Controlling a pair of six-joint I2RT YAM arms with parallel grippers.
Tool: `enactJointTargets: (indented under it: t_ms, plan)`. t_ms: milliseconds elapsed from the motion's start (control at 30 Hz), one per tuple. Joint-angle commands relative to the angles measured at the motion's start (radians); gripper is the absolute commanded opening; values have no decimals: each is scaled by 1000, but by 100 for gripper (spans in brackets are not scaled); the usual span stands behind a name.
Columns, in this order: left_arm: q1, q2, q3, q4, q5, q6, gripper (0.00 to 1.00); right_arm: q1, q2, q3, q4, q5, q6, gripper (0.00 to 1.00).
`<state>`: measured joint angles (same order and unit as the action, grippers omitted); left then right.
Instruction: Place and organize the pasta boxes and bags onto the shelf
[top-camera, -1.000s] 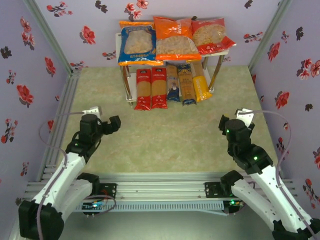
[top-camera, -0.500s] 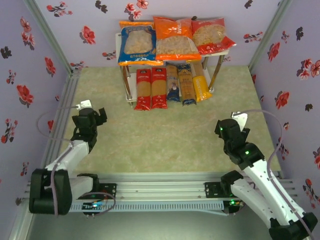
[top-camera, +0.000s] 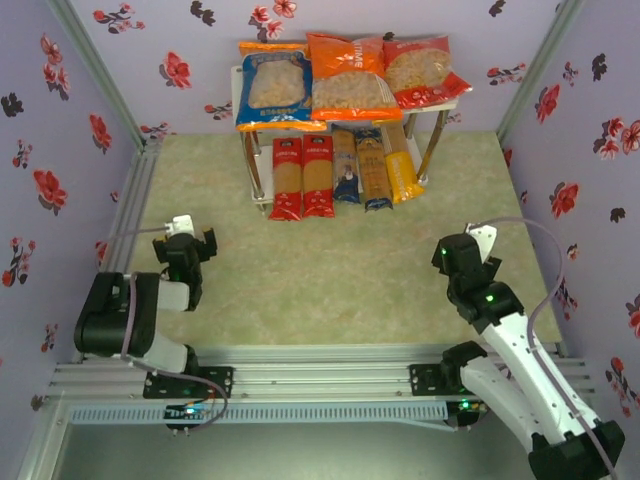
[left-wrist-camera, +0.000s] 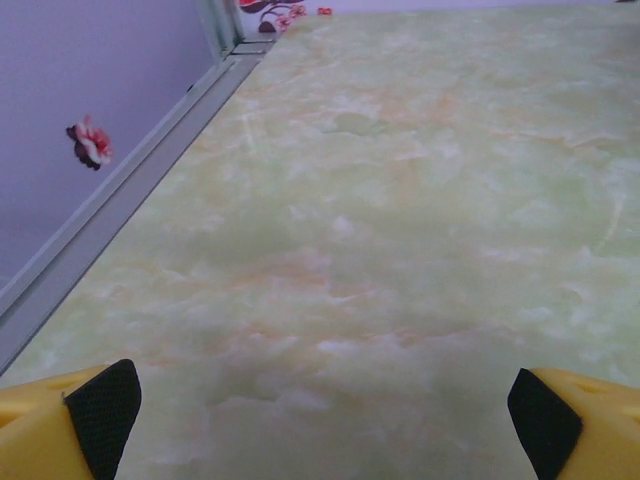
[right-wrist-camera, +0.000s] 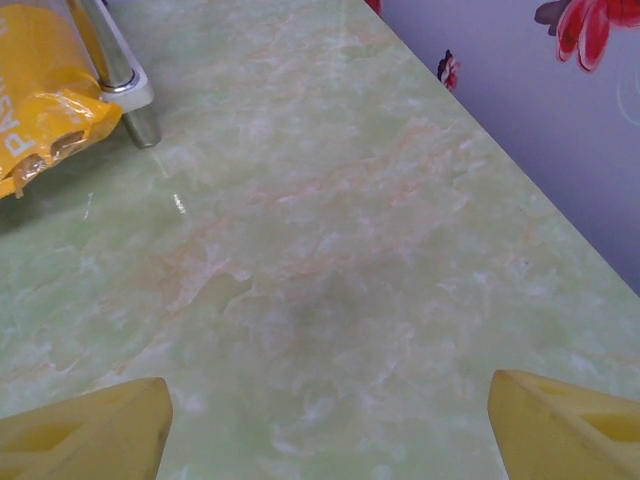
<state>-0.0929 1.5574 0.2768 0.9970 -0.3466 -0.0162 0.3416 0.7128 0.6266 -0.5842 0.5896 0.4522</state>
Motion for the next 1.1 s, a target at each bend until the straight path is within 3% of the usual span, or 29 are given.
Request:
enactJointTargets:
  t_ms: [0,167,267,433,567,767,1067]
  plan:
    - [-14,9,-12,157,38,76,100,-26,1,-36,72,-8,-16,85]
    - [-39,21,-69,270,49,104,100,-101,46,-87,218,-47,-39,85]
    - [-41,21,-72,276,49,108,100,-148,94,-116,350,-21,-53,95]
    - [-42,22,-73,276,50,108,100,-222,153,-262,782,67,-151,99]
    - [-41,21,-72,276,50,107,100,-298,213,-324,996,-3,-138,99]
    - [-40,22,-71,276,50,108,100,-327,363,-440,1364,-94,-219,99]
    - [-42,22,-70,275,49,107,100,-334,795,-402,1738,-289,-315,99]
